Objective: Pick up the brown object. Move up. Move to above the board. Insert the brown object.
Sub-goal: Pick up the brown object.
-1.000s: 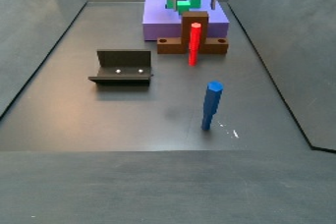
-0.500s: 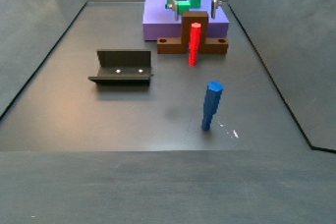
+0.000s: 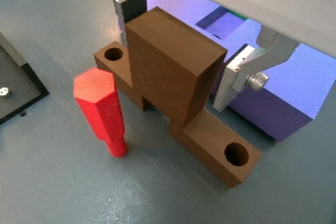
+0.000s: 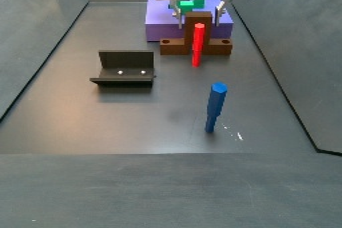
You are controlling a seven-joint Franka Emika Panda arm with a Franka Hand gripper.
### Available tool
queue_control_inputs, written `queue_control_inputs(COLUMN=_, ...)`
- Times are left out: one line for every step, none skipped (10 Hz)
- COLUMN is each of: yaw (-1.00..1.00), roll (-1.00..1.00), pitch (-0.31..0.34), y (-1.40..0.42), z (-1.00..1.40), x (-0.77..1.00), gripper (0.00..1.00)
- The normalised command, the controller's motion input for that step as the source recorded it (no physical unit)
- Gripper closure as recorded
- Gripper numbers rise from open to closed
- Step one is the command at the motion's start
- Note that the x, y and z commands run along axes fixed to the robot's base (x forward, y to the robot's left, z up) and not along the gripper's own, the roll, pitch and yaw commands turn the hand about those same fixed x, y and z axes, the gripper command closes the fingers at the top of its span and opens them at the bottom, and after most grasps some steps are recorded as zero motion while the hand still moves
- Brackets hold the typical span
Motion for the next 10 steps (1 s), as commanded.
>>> queue_control_inputs(yaw=0.00, roll=0.00, pitch=0.013, y=0.01, z=-0.09, x=0.00, gripper=0.00)
queue_control_inputs(yaw=0.00, roll=0.00, pitch=0.000, y=0.00, z=0.00, x=0.00, gripper=0.00)
queue_control_inputs(yaw=0.00, roll=0.00, pitch=0.000, y=0.00, z=0.00, x=0.00, gripper=1.00)
queue_control_inputs(yaw=0.00, roll=0.00, pitch=0.000, y=0.00, z=0.00, x=0.00, gripper=1.00)
queue_control_inputs(yaw=0.00, roll=0.00, pitch=0.000, y=0.00, z=0.00, x=0.00, gripper=1.00)
queue_control_inputs(yaw=0.00, roll=0.00, pitch=0.000, y=0.00, z=0.00, x=0.00, gripper=1.00)
queue_control_inputs(yaw=0.00, roll=0.00, pitch=0.000, y=0.00, z=0.00, x=0.00, gripper=1.00)
queue_control_inputs(yaw=0.00, roll=0.00, pitch=0.000, y=0.00, z=0.00, x=0.00, gripper=1.00)
queue_control_inputs(yaw=0.00, roll=0.00, pitch=0.000, y=0.00, z=0.00, x=0.00, gripper=1.00)
queue_control_inputs(yaw=0.00, roll=0.00, pitch=0.000, y=0.00, z=0.00, x=0.00, gripper=1.00)
